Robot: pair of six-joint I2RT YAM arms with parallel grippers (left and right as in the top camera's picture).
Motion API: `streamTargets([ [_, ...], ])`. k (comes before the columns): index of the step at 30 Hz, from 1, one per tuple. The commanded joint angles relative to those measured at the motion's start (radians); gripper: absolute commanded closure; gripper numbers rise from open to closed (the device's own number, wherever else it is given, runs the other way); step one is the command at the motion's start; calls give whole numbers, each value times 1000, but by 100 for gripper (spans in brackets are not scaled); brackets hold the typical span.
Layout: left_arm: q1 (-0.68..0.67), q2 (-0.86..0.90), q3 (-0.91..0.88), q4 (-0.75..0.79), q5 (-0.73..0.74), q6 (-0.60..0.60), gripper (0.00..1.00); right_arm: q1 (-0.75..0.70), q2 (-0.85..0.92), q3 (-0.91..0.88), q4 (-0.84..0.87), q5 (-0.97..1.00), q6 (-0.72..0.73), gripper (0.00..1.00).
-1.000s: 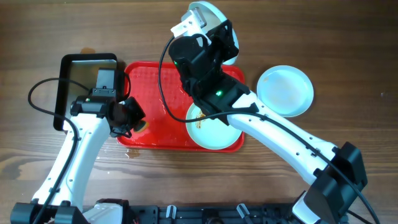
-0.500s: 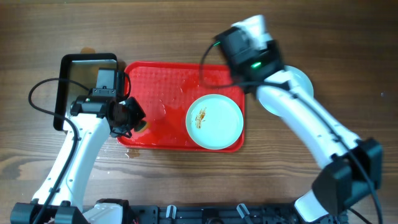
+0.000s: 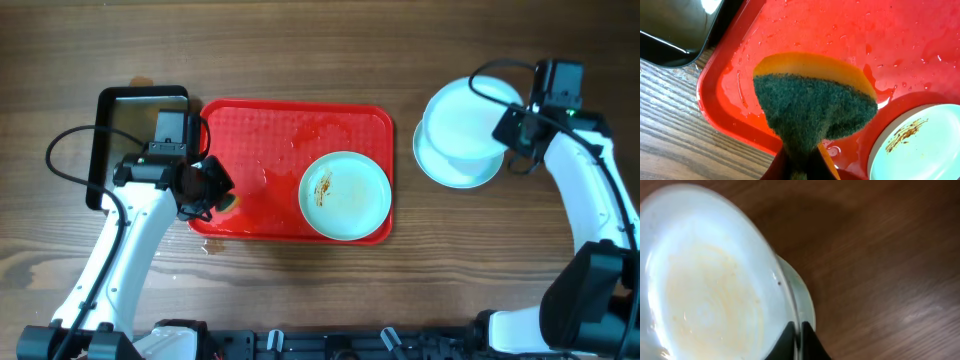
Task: Clean dirty plates on tray and stack at the side
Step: 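Stack the plate onto the cleaned plate right of the red tray, then move the right gripper to the rim of the last plate on the tray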
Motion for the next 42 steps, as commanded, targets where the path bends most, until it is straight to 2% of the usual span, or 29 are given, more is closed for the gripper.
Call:
streamTargets([
  [1,5,-4,-5,0,5,16,96,-1,-7,-48,45,-67,12,13],
  [2,5,-4,-5,0,5,16,96,-1,-7,-48,47,-116,9,0],
  [5,5,-4,-5,0,5,16,96,0,-7,-48,49,-331,9,0],
  [8,5,-4,-5,4,5,16,96,25,-7,-48,60,-703,-80,0],
  [10,5,-4,-5,7,5,16,96,85,-7,-48,42,-793,-130,7],
  [11,5,-4,-5,7,5,16,96,131,-7,-48,24,-779,-158,14],
  [12,5,-4,-5,6,5,16,96,182,-6,-48,10,-736,-186,25],
  [13,5,-4,-5,7,5,16,96,251,-2,-48,-3,-645,-200,30],
  [17,5,-4,-5,6,5,16,96,452,34,-48,-3,-326,-166,42],
  [20,5,-4,-5,6,5,16,96,532,76,-50,0,-219,-146,43],
  [24,5,-4,-5,6,5,16,96,552,159,-51,18,-220,-190,44],
  [27,5,-4,-5,8,4,16,96,554,232,-51,40,-247,-229,56],
  [30,5,-4,-5,12,4,16,96,560,259,-51,50,-246,-257,61],
  [32,5,-4,-5,18,5,16,96,568,259,-50,50,-246,-263,73],
  [35,5,-4,-5,19,5,16,96,576,259,-50,47,-275,-233,87],
  [38,5,-4,-5,19,5,16,96,596,261,-50,68,-386,-153,92],
  [42,5,-4,-5,18,5,16,96,669,280,-50,163,-405,-56,92],
])
